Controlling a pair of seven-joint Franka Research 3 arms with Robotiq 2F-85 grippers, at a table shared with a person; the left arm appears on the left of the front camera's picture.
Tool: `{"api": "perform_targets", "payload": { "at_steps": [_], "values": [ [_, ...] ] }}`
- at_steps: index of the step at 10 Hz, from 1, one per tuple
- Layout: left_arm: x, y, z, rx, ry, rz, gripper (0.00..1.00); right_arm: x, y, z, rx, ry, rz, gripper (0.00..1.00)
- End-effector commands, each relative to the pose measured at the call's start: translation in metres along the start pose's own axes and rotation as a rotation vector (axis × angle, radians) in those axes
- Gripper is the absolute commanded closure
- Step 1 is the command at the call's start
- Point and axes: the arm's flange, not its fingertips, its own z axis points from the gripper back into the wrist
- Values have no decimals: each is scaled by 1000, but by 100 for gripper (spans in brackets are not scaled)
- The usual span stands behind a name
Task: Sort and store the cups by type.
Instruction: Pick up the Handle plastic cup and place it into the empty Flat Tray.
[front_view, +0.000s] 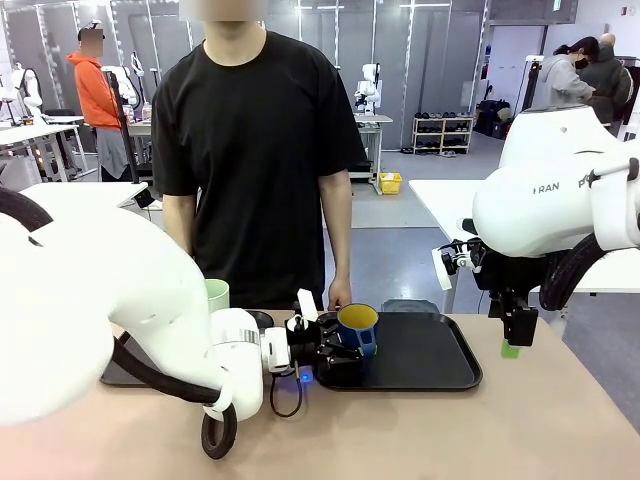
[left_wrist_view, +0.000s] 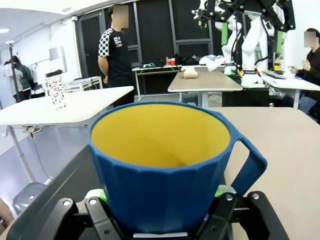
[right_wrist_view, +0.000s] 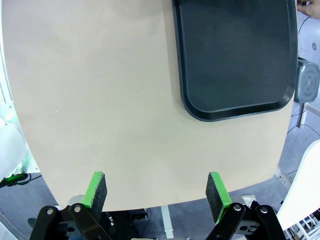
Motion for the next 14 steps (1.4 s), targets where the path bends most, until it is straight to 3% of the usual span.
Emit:
{"api": "perform_targets", "payload": {
  "at_steps": [1,12,13,14],
  "values": [
    [-20,-16,0,27,-6,-46,29,-1,-1,1,1,11,-4,0],
    [-36,-14,0,35,70,-33,29,-1,-1,1,1,11,-4,0],
    [-8,8,1,41,37,-29,29,-1,-1,1,1,11,-4,0],
    [-8,8,1,41,37,-29,29,-1,-1,1,1,11,-4,0]
  ]
}}
